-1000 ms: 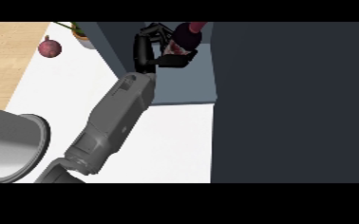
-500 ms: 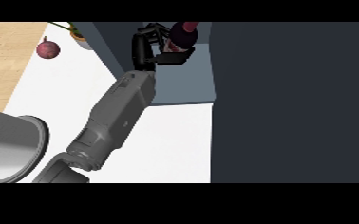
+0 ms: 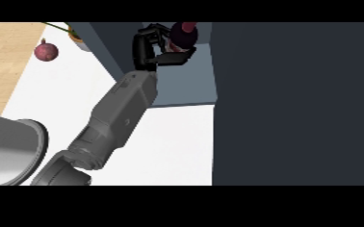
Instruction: Pick up the wine, place it into the cabinet and close the cabinet
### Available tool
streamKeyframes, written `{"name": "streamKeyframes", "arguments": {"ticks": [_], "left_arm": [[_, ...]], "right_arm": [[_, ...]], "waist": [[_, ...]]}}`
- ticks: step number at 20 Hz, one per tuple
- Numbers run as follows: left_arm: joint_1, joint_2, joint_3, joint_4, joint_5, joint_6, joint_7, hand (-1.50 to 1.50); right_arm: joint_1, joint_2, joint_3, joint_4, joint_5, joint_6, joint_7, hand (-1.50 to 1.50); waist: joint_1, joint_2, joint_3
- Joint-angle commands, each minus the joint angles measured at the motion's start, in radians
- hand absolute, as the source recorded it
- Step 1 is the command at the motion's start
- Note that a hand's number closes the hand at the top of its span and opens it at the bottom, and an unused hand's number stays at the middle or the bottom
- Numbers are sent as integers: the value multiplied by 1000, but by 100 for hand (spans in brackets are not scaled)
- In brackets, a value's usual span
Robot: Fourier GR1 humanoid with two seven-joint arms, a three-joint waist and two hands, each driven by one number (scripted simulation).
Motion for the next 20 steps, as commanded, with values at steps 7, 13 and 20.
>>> {"name": "streamKeyframes", "arguments": {"ticks": [7, 13, 20], "left_arm": [[-41, 1, 20, 102, 8, 79, -14, -150], [-20, 38, 23, 135, -27, 54, -30, -150], [-26, 1, -6, 159, -65, 127, -40, -150]], "right_arm": [[20, -10, -42, -52, -71, 8, 6, -150], [-25, -17, -25, -42, -49, -1, 32, -150], [-9, 1, -21, -39, -41, 1, -5, -150]], "waist": [[-13, 10, -4], [-3, 14, -5], [-15, 14, -4]]}}
